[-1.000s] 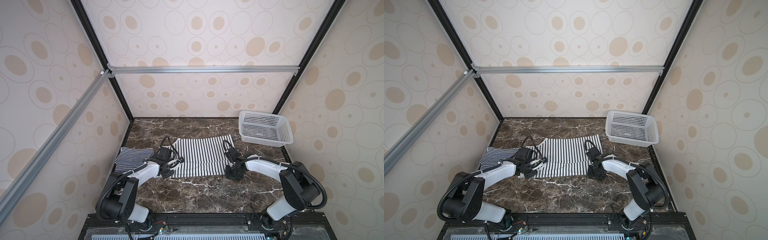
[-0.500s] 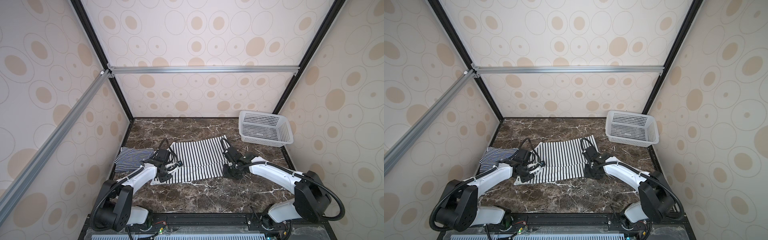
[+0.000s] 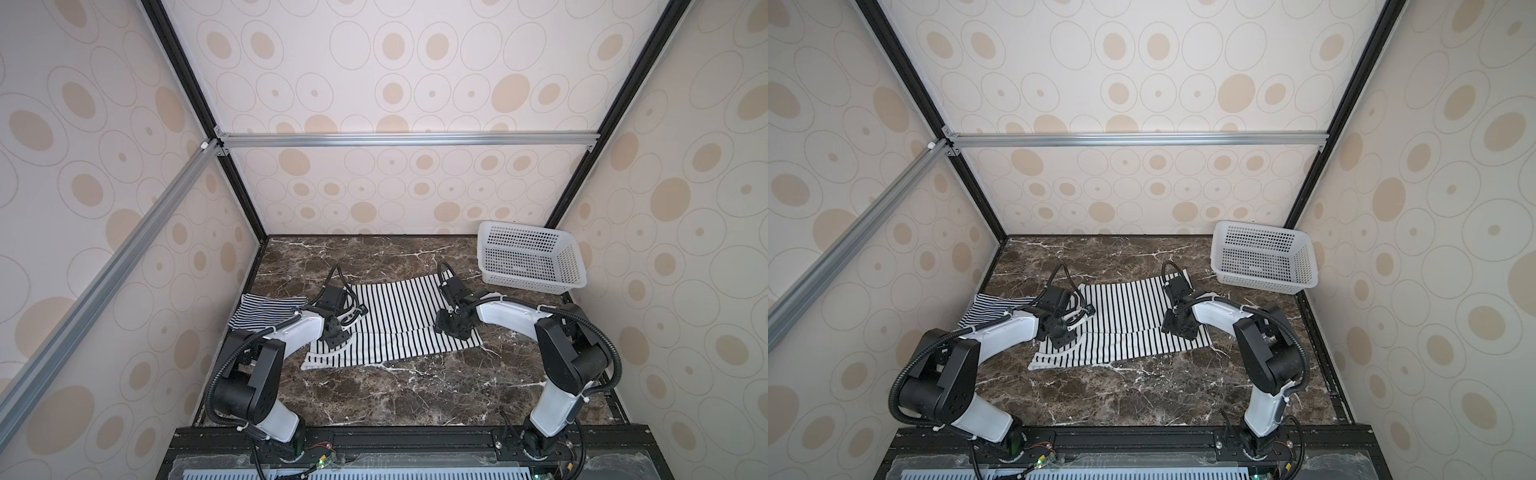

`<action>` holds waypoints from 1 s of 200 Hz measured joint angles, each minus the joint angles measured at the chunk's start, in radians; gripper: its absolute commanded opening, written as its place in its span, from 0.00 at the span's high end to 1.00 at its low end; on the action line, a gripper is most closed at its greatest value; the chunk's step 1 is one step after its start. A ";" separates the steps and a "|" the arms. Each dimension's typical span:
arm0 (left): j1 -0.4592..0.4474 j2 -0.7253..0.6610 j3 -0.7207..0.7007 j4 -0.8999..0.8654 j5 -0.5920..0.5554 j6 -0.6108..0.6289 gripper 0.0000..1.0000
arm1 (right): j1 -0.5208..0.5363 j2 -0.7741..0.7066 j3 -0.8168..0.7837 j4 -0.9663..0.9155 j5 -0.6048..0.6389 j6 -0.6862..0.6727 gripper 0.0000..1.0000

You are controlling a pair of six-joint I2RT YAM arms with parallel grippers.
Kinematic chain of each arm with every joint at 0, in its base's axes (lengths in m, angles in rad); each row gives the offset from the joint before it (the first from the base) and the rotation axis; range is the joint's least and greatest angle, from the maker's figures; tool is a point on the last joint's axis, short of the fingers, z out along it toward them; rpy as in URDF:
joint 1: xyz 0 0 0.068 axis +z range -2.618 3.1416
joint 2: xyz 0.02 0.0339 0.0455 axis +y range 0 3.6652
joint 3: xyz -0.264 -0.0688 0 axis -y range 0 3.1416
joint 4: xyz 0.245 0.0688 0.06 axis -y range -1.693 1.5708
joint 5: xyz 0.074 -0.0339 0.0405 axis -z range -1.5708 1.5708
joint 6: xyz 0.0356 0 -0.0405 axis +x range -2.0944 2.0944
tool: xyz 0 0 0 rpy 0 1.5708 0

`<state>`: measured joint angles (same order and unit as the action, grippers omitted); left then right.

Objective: Fold and stack tank tops
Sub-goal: Move the tank top to the center of the table.

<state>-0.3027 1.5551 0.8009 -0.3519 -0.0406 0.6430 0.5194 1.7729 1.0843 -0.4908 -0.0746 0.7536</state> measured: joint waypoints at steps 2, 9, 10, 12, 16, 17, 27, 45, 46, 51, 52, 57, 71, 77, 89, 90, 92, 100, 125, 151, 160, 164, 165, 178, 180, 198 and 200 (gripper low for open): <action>0.000 0.000 0.000 0.000 -0.001 0.000 0.53 | 0.000 0.000 0.000 0.004 -0.001 0.001 0.37; 0.000 0.000 0.000 0.000 -0.003 -0.001 0.53 | 0.000 0.000 -0.002 0.015 -0.003 0.004 0.36; 0.000 0.000 0.000 0.000 -0.004 -0.001 0.53 | 0.000 0.000 -0.002 0.016 -0.004 0.004 0.35; 0.000 0.000 0.000 0.000 -0.004 -0.001 0.53 | 0.000 0.000 -0.003 0.019 -0.004 0.002 0.34; 0.000 0.000 0.000 0.000 -0.006 -0.002 0.53 | 0.000 0.000 -0.006 0.027 -0.005 0.006 0.33; 0.000 0.000 0.000 0.000 -0.006 -0.002 0.53 | 0.000 0.000 -0.008 0.030 -0.006 0.006 0.33; 0.002 0.003 0.000 0.000 -0.008 -0.004 0.53 | 0.000 0.000 -0.015 0.047 -0.011 0.008 0.33; 0.003 0.008 0.000 0.004 -0.010 -0.011 0.54 | 0.000 -0.014 -0.040 0.082 -0.013 0.021 0.33; 0.003 0.008 0.000 0.004 -0.010 -0.011 0.53 | 0.000 -0.016 -0.042 0.085 -0.013 0.022 0.33; 0.003 0.009 0.000 0.004 -0.010 -0.012 0.54 | 0.000 -0.022 -0.051 0.095 -0.013 0.027 0.33; 0.003 0.009 0.000 0.005 -0.010 -0.012 0.54 | 0.000 -0.023 -0.053 0.096 -0.013 0.027 0.33; 0.003 0.010 0.000 0.005 -0.010 -0.014 0.54 | 0.000 -0.028 -0.062 0.107 -0.012 0.032 0.33; 0.003 0.011 0.000 0.006 -0.011 -0.017 0.55 | 0.000 -0.050 -0.096 0.144 -0.011 0.049 0.34; 0.003 0.011 0.000 0.008 -0.011 -0.018 0.55 | -0.001 -0.061 -0.113 0.159 -0.011 0.056 0.34; 0.003 0.011 0.000 0.009 -0.012 -0.018 0.55 | -0.002 -0.091 -0.153 0.188 -0.013 0.074 0.34; 0.003 0.011 0.000 0.010 -0.012 -0.018 0.55 | -0.002 -0.092 -0.156 0.189 -0.013 0.075 0.34; 0.003 0.011 0.000 0.010 -0.012 -0.018 0.55 | -0.002 -0.097 -0.163 0.193 -0.013 0.077 0.34; 0.003 0.011 0.000 0.012 -0.013 -0.018 0.55 | -0.002 -0.117 -0.187 0.203 -0.016 0.089 0.35; 0.003 0.011 -0.004 0.019 -0.014 -0.018 0.55 | -0.002 -0.171 -0.251 0.227 -0.026 0.121 0.35; 0.003 0.011 -0.006 0.021 -0.014 -0.018 0.55 | 0.000 -0.217 -0.296 0.226 -0.039 0.153 0.35; 0.003 0.010 -0.007 0.022 -0.013 -0.017 0.55 | 0.003 -0.233 -0.309 0.219 -0.041 0.164 0.36; 0.003 0.010 -0.008 0.022 -0.013 -0.017 0.55 | 0.005 -0.240 -0.315 0.215 -0.041 0.168 0.36; 0.003 0.010 -0.008 0.022 -0.013 -0.017 0.55 | 0.005 -0.242 -0.317 0.214 -0.042 0.169 0.36; 0.003 0.008 -0.008 0.022 -0.011 -0.014 0.55 | 0.013 -0.265 -0.336 0.199 -0.045 0.182 0.36; 0.003 0.008 -0.009 0.023 -0.011 -0.014 0.55 | 0.014 -0.269 -0.338 0.197 -0.045 0.184 0.36; -0.002 0.003 -0.018 0.032 -0.014 -0.009 0.56 | 0.025 -0.306 -0.367 0.174 -0.057 0.197 0.36; -0.003 0.002 -0.019 0.033 -0.014 -0.008 0.56 | 0.025 -0.311 -0.371 0.170 -0.058 0.198 0.36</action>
<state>-0.3054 1.5574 0.7818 -0.3191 -0.0551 0.6346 0.5446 1.4624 0.7136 -0.3206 -0.1322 0.9516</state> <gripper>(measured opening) 0.444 0.640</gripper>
